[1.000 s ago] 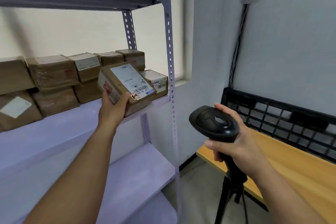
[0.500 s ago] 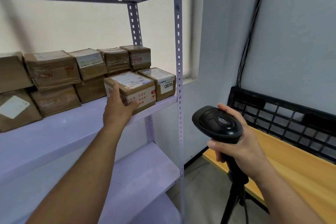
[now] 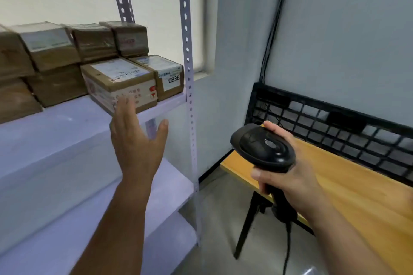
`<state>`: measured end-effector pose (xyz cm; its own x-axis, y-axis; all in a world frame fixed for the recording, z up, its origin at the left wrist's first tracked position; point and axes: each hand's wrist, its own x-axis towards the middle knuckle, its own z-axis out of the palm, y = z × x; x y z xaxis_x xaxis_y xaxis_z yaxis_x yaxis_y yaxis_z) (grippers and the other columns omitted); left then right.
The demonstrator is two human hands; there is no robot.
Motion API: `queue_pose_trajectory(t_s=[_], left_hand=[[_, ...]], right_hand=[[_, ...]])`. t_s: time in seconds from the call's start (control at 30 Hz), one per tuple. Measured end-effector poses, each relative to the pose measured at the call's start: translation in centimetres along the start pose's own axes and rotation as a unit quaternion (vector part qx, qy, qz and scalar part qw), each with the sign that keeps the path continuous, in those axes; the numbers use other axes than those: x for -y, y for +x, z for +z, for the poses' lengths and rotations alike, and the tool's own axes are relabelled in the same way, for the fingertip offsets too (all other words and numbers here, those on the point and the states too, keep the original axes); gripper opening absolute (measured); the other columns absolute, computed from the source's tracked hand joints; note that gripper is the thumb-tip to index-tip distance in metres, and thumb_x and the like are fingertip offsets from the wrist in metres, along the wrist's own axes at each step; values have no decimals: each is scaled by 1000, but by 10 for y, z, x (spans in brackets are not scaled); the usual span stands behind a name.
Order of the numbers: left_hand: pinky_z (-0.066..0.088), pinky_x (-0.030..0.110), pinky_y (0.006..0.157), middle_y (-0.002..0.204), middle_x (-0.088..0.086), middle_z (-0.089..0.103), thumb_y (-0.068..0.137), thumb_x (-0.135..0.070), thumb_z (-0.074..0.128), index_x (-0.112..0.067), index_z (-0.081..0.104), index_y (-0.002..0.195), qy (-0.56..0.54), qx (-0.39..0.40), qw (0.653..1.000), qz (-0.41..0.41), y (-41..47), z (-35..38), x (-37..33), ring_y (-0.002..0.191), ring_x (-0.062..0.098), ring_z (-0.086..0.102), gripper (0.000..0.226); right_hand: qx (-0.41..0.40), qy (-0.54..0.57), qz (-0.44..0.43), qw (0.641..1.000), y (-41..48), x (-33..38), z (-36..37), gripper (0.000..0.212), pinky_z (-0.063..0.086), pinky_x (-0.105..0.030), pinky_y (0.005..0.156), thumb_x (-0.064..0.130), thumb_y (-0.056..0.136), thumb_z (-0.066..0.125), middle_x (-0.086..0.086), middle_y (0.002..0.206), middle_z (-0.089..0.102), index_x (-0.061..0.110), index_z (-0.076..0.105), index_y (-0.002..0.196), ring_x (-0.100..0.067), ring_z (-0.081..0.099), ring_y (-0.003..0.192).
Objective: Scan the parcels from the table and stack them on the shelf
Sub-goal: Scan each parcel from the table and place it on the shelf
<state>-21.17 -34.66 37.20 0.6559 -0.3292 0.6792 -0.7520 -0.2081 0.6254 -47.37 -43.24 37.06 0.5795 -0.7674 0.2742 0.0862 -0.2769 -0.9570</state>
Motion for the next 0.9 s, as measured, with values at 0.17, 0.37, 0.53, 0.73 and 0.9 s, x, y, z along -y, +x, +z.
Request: queue_pose_trajectory(t_s=[0.17,0.37,0.53,0.73,0.9], left_hand=[[35,46,104,140,19,49,83,-48,52,-4,44,139,-36,116,992,45,-67,39,-16,128,37,45,72],[42,54,96,136,19,51,81,-41,66,-5,48,137,-32,268,962,47,-140,80,-52,124,40,48,69],[31,52,108,147,13,38,84,-33,72,-14,37,147,-23,342,938,52,-187,91,-100,134,34,35,74],[22,46,114,154,7,27,88,-36,67,-20,29,151,-33,403,909,98,-246,100,-181,142,27,24,75],[22,43,117,154,4,27,90,-42,62,-23,26,151,-39,443,890,103,-305,115,-247,142,24,22,74]], right_hand=[[-54,-23,27,998,-39,-13,-27,93,54,-39,53,24,53,88,3,117,66,41,48,135,-25,63,61],[-118,-47,68,990,-92,-8,-68,93,58,-41,55,12,60,86,4,115,63,44,42,136,-25,67,69],[-129,-34,97,986,-137,-10,-115,99,59,-38,67,18,64,82,-15,120,60,48,29,143,-29,69,75],[-215,-38,57,974,-207,-6,-184,98,57,-37,57,18,63,90,4,129,54,46,37,141,-20,66,83],[-255,-49,38,965,-264,-8,-249,101,55,-20,67,28,58,92,15,127,59,47,39,141,-16,63,104]])
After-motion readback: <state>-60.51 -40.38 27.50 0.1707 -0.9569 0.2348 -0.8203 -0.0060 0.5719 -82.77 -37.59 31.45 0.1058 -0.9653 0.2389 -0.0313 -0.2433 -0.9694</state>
